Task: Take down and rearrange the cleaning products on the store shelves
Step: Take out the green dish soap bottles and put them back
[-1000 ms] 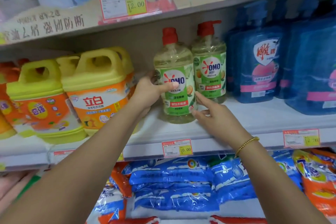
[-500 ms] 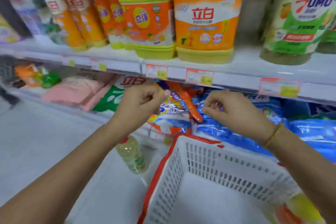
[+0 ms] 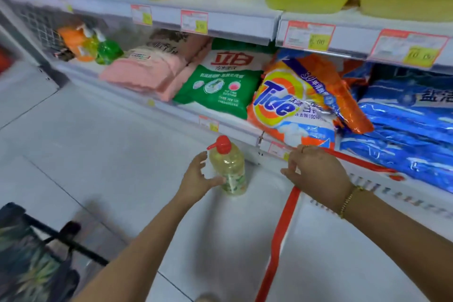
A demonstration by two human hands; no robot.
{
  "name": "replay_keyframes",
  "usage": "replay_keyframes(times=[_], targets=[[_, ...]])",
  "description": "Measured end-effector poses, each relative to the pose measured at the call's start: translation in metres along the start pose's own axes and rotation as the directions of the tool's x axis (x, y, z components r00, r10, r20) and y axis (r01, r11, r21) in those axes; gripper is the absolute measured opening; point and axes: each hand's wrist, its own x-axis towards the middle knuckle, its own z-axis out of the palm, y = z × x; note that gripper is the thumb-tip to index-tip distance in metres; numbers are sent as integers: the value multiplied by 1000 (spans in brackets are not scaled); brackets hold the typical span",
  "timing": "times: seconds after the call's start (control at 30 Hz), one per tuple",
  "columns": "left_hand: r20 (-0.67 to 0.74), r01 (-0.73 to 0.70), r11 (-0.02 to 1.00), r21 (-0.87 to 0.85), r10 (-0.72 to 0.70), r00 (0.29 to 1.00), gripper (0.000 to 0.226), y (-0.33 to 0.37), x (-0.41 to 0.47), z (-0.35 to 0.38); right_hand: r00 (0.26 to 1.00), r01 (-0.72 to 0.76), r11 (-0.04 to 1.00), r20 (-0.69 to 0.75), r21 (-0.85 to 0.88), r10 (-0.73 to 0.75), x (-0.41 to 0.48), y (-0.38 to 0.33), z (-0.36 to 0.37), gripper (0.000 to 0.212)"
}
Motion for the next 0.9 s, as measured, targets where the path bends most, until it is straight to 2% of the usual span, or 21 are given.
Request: replay_keyframes(times=[0.07, 0.13, 0.23, 0.37, 0.53, 0.63, 0.73, 0.83, 0.9], targets=[[147, 0, 1000, -7, 1, 989, 95, -7, 17, 7, 1000, 4, 998, -4, 57, -4, -3, 1, -4, 22], [191, -8, 999, -46, 17, 981, 96, -10, 28, 9, 1000, 9, 994, 14, 112, -11, -6, 2, -7, 19], [155, -20, 996, -89, 34, 987, 104, -8, 25, 12, 999, -8, 985, 32, 174, 3, -11, 6, -13, 22], [66, -39, 991, -124, 47, 997, 106, -6, 2, 25, 1000, -1, 980, 17, 199, -3, -18, 6, -25, 42], [36, -77, 986, -149, 84, 996, 110, 9, -28, 26, 997, 48, 976, 49, 214, -60, -33, 1, -39, 57], [8, -174, 975, -136, 176, 984, 112, 50, -44, 16, 994, 93, 965, 34, 246, -104, -44, -1, -52, 63], [-55, -314, 942, -121, 310, 949, 111, 115, -55, 1, 990, 138, 933, -40, 332, -132, -54, -2, -74, 74], [-81, -496, 858, -131, 489, 868, 105, 189, -74, -8, 983, 152, 888, -161, 435, -89, -62, -2, -99, 91], [-79, -600, 791, -119, 595, 800, 104, 231, -81, -8, 952, 183, 862, -305, 472, -35, -67, 2, -122, 97]])
